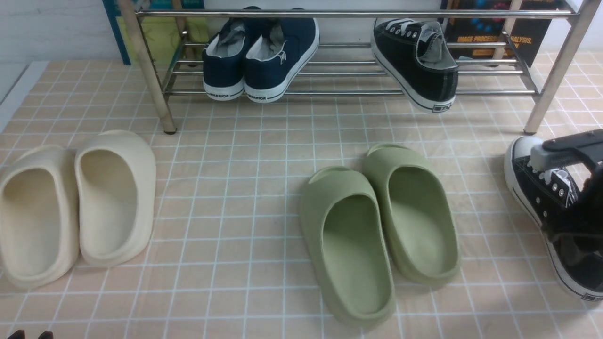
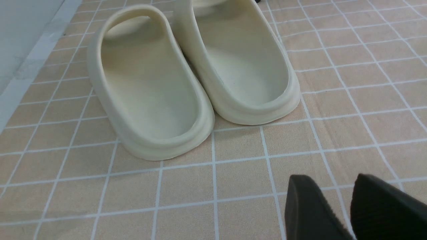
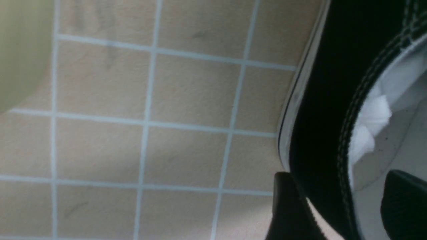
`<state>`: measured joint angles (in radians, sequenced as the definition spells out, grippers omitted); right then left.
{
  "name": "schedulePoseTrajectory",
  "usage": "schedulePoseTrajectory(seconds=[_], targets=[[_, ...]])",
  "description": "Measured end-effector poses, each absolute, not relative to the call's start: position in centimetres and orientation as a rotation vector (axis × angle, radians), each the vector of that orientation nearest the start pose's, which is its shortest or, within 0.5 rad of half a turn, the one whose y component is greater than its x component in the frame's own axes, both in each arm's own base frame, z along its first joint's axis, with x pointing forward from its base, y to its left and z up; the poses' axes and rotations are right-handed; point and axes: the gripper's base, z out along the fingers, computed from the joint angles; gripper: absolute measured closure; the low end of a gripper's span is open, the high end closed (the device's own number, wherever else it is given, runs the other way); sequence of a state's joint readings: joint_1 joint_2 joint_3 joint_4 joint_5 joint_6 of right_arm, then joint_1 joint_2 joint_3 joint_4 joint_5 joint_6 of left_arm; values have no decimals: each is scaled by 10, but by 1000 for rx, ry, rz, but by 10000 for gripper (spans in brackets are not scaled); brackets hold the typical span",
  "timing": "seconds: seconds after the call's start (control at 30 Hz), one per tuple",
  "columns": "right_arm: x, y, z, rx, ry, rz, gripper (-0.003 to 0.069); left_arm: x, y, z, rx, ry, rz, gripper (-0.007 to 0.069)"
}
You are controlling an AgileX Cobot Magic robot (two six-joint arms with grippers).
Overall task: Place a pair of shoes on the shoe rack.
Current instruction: Use the right arm to grab the shoe closest to it
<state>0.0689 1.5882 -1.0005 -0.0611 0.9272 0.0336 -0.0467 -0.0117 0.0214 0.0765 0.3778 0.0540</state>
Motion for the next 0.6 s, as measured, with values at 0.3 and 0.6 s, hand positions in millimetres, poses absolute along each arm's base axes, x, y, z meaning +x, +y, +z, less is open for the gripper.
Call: schedulePoseTrajectory(seconds=[0.3, 0.6], targets=[[287, 13, 204, -50, 2941, -21, 396, 52, 0, 173, 141, 1865, 80, 389], [293, 14, 195, -130, 2952, -15, 636, 52, 0, 173, 141, 1865, 80, 389]])
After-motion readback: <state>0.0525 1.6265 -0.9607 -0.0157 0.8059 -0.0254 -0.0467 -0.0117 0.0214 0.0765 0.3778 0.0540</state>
